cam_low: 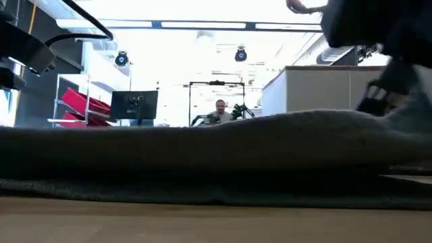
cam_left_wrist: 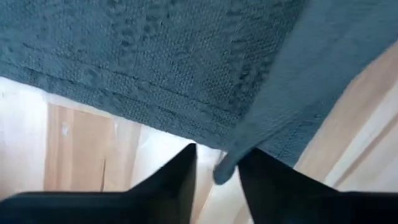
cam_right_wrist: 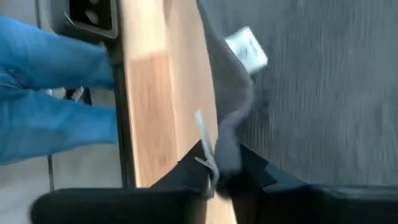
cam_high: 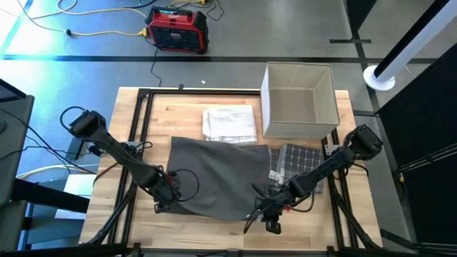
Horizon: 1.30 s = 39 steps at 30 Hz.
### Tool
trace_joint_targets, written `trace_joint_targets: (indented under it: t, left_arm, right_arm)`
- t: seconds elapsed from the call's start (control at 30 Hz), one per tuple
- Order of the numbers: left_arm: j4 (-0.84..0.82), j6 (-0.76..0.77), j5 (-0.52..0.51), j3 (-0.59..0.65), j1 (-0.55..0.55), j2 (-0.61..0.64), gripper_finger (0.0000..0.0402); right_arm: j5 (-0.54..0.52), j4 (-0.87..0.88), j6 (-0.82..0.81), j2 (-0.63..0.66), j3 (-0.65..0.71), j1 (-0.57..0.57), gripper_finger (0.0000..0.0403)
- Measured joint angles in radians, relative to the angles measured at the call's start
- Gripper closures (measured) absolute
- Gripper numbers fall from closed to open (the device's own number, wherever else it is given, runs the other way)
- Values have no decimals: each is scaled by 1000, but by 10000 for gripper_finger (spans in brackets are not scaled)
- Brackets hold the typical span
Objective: Fold towel
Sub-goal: Fold the gray towel
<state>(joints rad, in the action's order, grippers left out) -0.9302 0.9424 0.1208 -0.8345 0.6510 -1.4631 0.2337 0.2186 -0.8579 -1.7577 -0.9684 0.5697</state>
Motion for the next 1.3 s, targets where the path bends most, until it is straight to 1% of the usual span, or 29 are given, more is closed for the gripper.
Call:
trace_joint_targets:
  t: [0.1, 0.17, 0.4, 0.43, 0.5, 0.57, 0.63, 0.67, 0.7, 0.8, 0.83, 0.9, 0.97, 1.07, 1.17, 1.3]
  left_arm:
    - [-6, 25, 70, -2, -7, 14, 240]
    - [-52, 39, 122, -30, -13, 31, 230]
    - [-397, -16, 27, -220, -14, 88, 223]
    - [-426, -29, -31, -237, -16, 95, 222]
    - [-431, -36, -138, -254, -18, 106, 222]
    - [-413, -36, -196, -254, -30, 108, 222]
    - [-367, -36, -231, -243, -45, 108, 222]
    - [-338, -37, -248, -229, -53, 108, 223]
    - [-300, -37, -271, -211, -59, 108, 224]
    - [-141, -37, -357, -138, -79, 108, 230]
    - [-80, -37, -382, -106, -84, 107, 232]
    - [50, -31, -414, -46, -95, 101, 239]
    - [170, -34, -417, 1, -115, 96, 247]
    - [281, -36, -408, 57, -135, 80, 263]
    - [303, -19, -395, 90, -143, 56, 280]
    - [318, 74, -357, 118, -133, 11, 306]
  right_arm:
    - [72, 46, -41, 17, 0, 0, 309]
    - [95, 69, -54, 48, 0, -1, 298]
    - [47, 168, -55, 248, 0, -10, 293]
    - [47, 198, -62, 279, 0, -16, 293]
    - [46, 266, -87, 331, 0, -23, 293]
    - [41, 333, -124, 374, 0, -27, 293]
    - [28, 395, -132, 405, 0, -27, 293]
    - [-7, 419, -130, 415, 0, -26, 293]
    - [-71, 432, -129, 420, 0, -25, 293]
    - [-328, 431, -121, 415, 0, -27, 293]
    - [-399, 416, -105, 406, 0, -30, 293]
    - [-475, 370, -64, 372, 0, -51, 295]
    - [-508, 325, -23, 325, 0, -81, 302]
    - [-515, 281, 32, 232, 0, -127, 320]
    - [-514, 278, 24, 166, 2, -172, 351]
    - [-480, 254, 11, 96, 1, -205, 378]
